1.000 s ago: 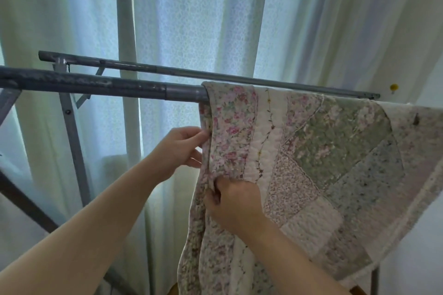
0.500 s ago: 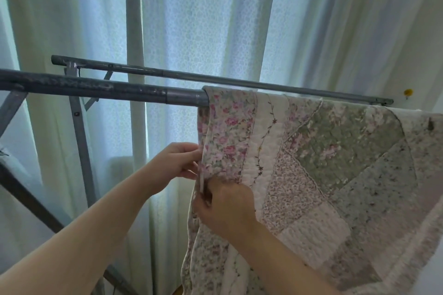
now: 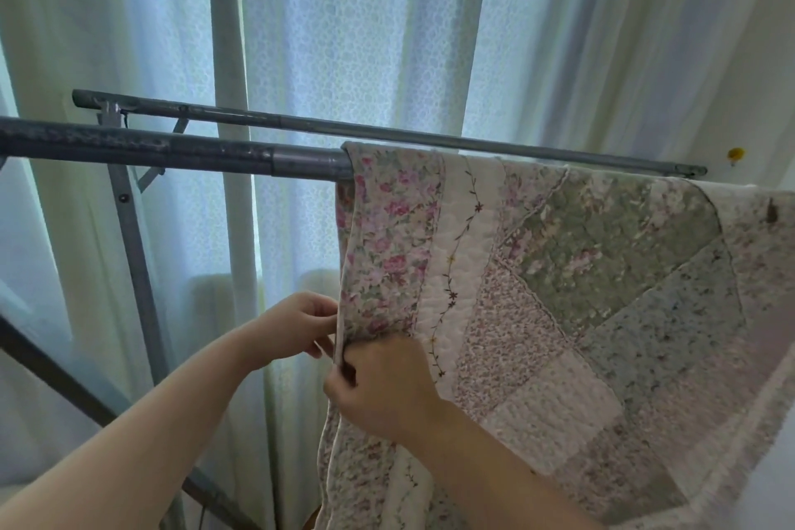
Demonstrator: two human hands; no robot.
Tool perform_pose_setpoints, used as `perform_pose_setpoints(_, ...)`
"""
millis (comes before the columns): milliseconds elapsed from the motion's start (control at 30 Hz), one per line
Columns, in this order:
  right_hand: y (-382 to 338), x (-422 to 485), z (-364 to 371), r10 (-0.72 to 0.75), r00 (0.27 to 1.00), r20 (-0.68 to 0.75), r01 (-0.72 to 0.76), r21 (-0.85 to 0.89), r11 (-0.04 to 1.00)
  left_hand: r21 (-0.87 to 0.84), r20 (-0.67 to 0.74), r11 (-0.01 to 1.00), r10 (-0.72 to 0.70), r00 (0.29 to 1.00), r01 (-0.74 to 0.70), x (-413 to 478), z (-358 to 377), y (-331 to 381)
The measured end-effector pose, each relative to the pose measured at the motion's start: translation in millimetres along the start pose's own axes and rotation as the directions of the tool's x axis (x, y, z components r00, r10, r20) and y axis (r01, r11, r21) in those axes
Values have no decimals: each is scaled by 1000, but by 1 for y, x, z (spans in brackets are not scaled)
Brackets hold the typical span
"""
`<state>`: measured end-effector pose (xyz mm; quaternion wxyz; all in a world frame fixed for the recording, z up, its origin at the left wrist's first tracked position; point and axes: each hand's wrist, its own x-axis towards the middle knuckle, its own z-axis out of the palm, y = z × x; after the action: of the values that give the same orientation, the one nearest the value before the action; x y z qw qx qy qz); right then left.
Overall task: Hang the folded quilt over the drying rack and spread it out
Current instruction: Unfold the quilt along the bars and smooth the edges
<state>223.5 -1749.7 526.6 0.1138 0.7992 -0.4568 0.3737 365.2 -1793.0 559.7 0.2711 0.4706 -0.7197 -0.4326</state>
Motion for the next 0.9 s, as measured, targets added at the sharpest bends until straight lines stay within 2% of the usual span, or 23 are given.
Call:
perform_pose_setpoints(167,8,8,1,20,997,72,-23,41,999,-32,97,999,-2,995,5,0,7,2)
perform_pose_setpoints(233,10,10,2,37,996,82,-39,23,999,-53,84,999,-3,996,8,0,9,1)
perform_pose_setpoints(333,5,11,-7,97,995,-27,-98,-26,995,-83,50,996,20,999,-15,-3,4,2)
perform_pose_setpoints(400,3,17,-17,104,981,-162,-116,-67,991,-196,-80,976,77,994,-91,-3,-2,10)
perform_pose_setpoints(500,0,39,-33,93,940,-328,-122,-70,990,-322,-317,894,207,926,-310,0,-10,46)
perform_pose_setpoints(567,-5,55,-41,92,917,-388,-131,-74,989,-310,-418,853,273,866,-419,2,-13,70)
perform_pose_setpoints(633,-8,66,-46,90,914,-395,-126,-65,990,-273,-464,850,294,835,-451,2,-14,79)
perform_pose_setpoints(800,-18,68,-49,-48,911,-409,17,-80,997,-368,-393,822,287,874,-435,-3,-15,71)
perform_pose_setpoints(900,-17,71,-44,-35,937,-349,-3,-108,994,-502,-338,763,261,904,-408,-5,-15,72)
